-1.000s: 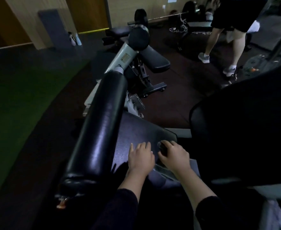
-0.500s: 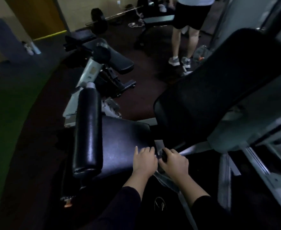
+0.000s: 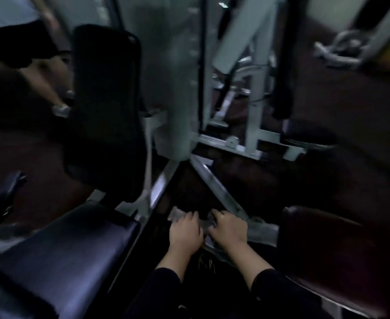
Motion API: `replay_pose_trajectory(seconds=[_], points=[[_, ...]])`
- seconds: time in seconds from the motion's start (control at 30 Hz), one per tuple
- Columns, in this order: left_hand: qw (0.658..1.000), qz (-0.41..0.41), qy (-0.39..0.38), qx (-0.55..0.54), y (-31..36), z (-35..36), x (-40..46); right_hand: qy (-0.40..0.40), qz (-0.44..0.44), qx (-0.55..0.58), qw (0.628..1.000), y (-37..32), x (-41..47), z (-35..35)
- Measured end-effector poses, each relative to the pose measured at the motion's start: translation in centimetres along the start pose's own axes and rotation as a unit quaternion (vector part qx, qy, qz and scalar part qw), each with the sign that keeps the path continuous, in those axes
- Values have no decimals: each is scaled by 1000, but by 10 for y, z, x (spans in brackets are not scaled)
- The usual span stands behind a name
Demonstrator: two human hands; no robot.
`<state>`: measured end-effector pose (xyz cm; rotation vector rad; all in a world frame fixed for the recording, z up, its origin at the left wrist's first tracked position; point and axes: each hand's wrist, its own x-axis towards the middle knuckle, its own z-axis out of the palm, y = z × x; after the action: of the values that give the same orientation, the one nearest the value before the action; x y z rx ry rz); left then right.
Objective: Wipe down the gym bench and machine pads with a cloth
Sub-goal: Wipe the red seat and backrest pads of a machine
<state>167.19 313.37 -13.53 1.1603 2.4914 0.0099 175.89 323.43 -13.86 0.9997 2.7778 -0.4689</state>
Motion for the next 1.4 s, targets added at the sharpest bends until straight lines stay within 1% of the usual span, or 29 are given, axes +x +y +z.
replay_pose_trajectory(seconds=[0.1,0.23,0.4,0.47,0.53,0.63,0.7,0.77,0.83,0.9,1.0,1.1,1.23,1.33,1.4], points=[[997,74,-15,16,51,7,6,13,80,16,997,52,-24,-10],[985,166,-30,44,124,21,26,37,182,48,982,121,-49,-19],[970,227,-60,71,217,42,53,57,256,74,962,207,-71,-28],[965,246,-70,63,252,54,61,62,287,90,952,239,-81,-28],[957,272,-82,64,279,62,66,65,316,95,942,264,-89,-25],[940,311,-115,77,317,77,75,66,371,122,918,301,-98,-15],[934,329,-112,80,336,88,83,65,410,137,900,320,-100,-9],[923,363,-97,89,354,95,94,81,449,153,877,336,-98,0],[907,388,-119,109,369,107,108,93,482,162,856,350,-89,8],[886,413,-161,134,383,126,125,108,510,178,834,365,-77,16],[862,461,-144,151,399,148,149,125,550,198,802,385,-65,36],[842,493,-154,156,412,174,170,133,576,217,777,407,-56,61],[815,532,-161,167,430,210,194,154,596,280,736,430,-51,94],[798,560,-141,171,437,233,206,198,609,306,705,438,-55,113],[792,570,-135,173,438,245,210,205,621,311,690,443,-58,121]])
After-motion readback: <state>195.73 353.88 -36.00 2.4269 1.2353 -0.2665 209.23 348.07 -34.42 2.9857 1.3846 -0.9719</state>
